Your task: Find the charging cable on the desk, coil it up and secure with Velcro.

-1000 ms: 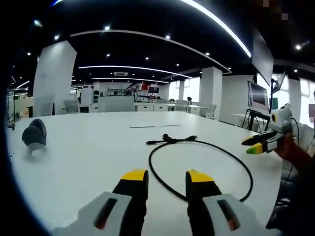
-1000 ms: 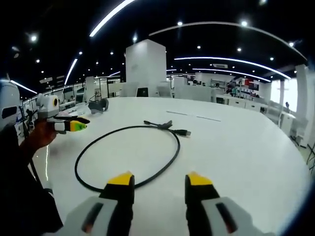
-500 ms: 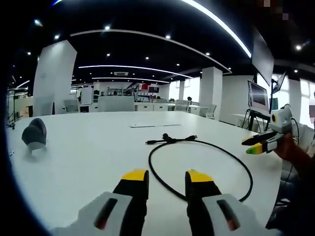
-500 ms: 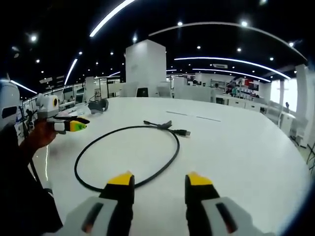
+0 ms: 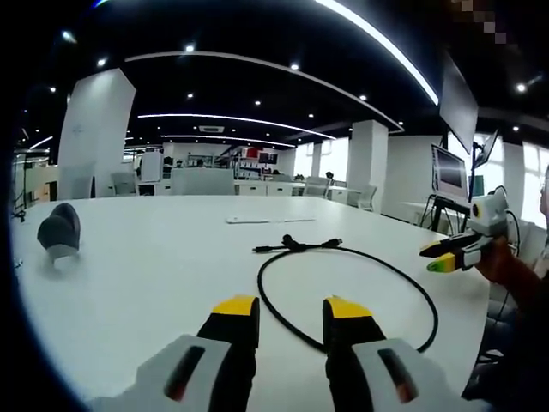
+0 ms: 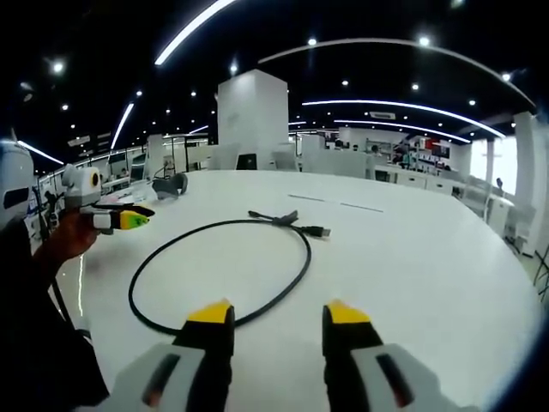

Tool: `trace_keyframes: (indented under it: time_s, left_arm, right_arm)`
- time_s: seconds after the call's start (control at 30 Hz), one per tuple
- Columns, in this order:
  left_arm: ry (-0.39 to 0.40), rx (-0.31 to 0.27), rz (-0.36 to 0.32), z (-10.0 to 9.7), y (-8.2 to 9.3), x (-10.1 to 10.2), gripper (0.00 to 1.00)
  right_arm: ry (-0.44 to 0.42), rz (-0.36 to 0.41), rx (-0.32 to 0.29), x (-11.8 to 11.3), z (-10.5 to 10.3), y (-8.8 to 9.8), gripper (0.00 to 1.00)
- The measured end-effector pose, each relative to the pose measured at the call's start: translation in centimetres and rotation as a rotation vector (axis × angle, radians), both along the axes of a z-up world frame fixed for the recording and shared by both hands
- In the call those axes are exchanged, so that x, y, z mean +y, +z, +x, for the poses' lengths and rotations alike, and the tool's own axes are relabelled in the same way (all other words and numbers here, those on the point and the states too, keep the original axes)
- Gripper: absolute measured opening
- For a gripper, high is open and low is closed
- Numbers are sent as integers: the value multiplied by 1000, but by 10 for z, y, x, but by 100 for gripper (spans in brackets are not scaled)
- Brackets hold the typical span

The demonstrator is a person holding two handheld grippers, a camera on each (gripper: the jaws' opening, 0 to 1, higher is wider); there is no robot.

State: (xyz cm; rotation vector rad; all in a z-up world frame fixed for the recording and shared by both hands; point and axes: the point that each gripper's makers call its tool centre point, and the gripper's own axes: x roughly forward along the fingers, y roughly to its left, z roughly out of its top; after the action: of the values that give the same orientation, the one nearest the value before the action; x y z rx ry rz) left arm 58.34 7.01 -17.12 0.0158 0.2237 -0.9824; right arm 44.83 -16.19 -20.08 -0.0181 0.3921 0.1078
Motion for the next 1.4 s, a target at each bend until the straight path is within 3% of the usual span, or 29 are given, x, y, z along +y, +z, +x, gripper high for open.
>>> trace_keyframes:
  time_s: [1.4]
  left_arm:
    - [-2, 6, -2, -1, -2, 0, 30]
  right_arm:
    - [-4, 1, 1, -1, -1, -2, 42]
